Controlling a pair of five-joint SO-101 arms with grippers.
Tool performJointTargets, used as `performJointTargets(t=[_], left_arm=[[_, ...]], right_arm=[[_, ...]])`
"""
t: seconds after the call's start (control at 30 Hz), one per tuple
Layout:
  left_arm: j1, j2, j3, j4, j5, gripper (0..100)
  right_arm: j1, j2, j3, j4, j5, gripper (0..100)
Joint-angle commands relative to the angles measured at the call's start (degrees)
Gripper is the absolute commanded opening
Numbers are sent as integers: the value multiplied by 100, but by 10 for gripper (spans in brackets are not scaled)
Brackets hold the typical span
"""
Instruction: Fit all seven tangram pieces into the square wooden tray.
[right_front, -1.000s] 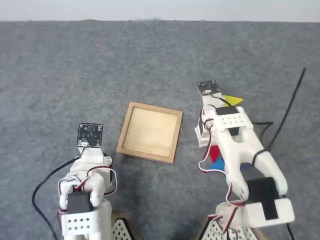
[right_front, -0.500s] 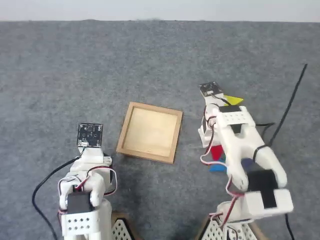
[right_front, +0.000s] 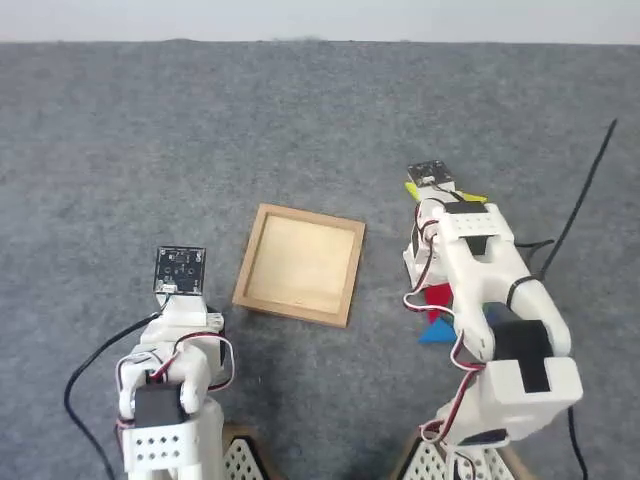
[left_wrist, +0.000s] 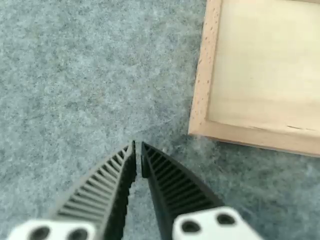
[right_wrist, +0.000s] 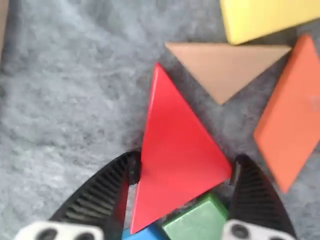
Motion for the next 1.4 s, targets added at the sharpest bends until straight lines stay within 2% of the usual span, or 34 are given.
performJointTargets(t=[0.0, 0.17, 0.43, 0.6, 0.77, 0.93, 1.37], left_arm=[[-26, -105, -75, 26, 97, 18], [-26, -105, -75, 26, 97, 18], [-26, -105, -75, 26, 97, 18], [-26, -105, -75, 26, 97, 18], [-26, -105, -75, 26, 97, 18], [-26, -105, -75, 26, 97, 18], [-26, -105, -75, 26, 97, 18]], right_arm=[[31, -13, -193, -31, -9, 206], [13, -127, -211, -110, -176, 205], [-224, -1499, 712, -549, -202, 204], [-435, -1930, 905, -532, -369, 204], [-303, -2035, 870, -171, -422, 210], [-75, -1824, 695, -4, -510, 288], [92, 84, -352, 4, -273, 292]])
